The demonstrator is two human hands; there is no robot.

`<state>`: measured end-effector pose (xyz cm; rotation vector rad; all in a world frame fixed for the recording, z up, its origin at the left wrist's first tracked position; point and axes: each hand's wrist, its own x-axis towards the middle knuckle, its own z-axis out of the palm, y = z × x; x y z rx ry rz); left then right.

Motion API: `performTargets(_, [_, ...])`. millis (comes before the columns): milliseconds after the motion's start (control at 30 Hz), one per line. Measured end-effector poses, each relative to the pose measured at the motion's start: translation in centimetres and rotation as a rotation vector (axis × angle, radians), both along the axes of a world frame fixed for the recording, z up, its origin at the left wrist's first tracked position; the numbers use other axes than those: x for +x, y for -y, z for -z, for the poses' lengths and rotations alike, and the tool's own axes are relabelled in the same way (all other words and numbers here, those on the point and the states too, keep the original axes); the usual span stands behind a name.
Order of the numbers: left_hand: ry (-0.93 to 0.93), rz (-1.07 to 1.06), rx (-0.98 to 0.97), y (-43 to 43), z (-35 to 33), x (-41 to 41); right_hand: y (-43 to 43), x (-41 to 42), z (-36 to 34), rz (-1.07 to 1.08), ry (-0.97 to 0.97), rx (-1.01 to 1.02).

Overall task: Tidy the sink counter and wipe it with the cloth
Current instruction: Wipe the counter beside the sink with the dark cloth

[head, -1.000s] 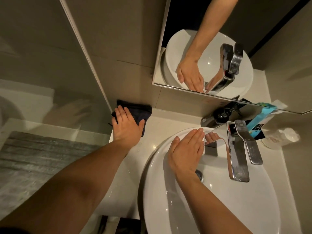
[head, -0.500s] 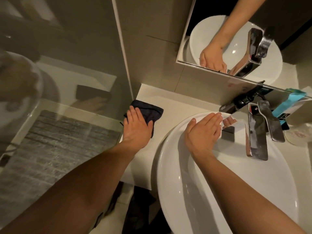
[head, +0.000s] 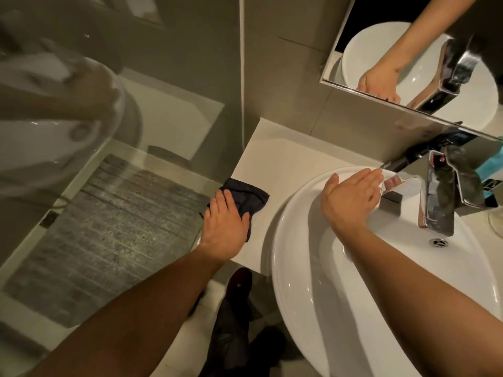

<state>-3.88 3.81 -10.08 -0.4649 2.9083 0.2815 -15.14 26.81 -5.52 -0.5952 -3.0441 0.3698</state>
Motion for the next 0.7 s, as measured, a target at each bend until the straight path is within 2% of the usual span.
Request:
performTargets(333, [0.072,-0.089,0.028,1.4,-1.5,7.5,-0.1,0.1,-0.3,-0.006,0.028,0.011])
performTargets(433, [0.072,-0.217,0.216,2.6,-1.5,10.3,-0.1,0.1,-0.4,-0.005,0.04,0.011])
performTargets(500, [0.067,-0.307,0.433,3.5,-2.2,11.6,0.0,0.2,-0.5,-0.011,0.053,0.011])
performTargets(533, [0.053,-0.414,0.62,4.0,-3.1,11.6,0.0,0.2,-0.5,-0.012,0.058,0.012])
performTargets(600, [-0.02,-0.587,0.74,5.1,-4.3,11.5,0.1,0.3,-0.5,-0.007,0.056,0.007])
performTargets(700, [0.0,-0.804,1.061,5.5,-6.9,9.5,0.3,0.3,-0.5,-0.003,0.048,-0.004])
